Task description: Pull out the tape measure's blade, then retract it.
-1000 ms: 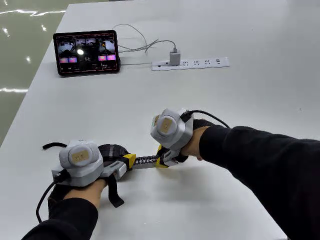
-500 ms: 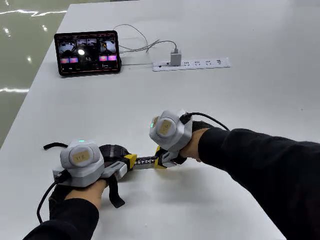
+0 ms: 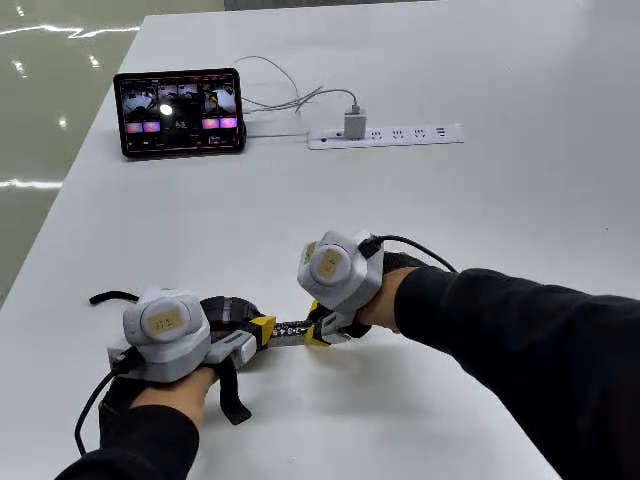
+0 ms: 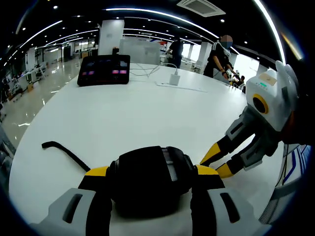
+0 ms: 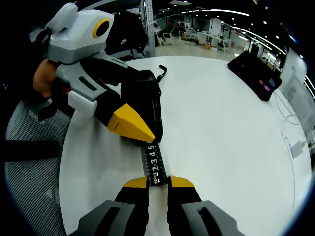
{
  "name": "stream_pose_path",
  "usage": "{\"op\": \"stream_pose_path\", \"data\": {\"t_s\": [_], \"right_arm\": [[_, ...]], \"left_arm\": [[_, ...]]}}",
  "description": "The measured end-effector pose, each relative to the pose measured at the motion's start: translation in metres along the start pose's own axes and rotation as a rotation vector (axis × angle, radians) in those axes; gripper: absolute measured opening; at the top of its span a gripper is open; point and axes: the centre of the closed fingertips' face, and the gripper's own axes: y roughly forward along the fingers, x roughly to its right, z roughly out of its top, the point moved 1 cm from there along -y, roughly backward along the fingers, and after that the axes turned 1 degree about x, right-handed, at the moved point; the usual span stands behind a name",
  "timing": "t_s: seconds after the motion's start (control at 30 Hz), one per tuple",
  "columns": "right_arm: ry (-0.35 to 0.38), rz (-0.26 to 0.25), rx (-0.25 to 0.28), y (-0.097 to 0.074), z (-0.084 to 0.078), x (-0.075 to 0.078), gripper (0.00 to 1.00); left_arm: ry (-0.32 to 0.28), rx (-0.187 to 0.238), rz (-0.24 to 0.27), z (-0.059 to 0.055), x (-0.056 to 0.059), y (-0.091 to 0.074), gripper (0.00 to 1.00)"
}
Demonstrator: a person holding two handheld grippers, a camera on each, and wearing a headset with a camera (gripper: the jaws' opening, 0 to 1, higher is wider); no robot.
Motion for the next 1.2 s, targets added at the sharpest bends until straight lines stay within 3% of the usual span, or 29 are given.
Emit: {"op": "stream_pose_path", "data": {"t_s": [1.2], "right_arm": [[0.019, 0.011, 0.041, 0.011, 0.017, -0.004, 0.10]], "left_arm": [[-0.009, 0.001, -0.002, 0.000, 0.000, 0.000, 0.60]]}}
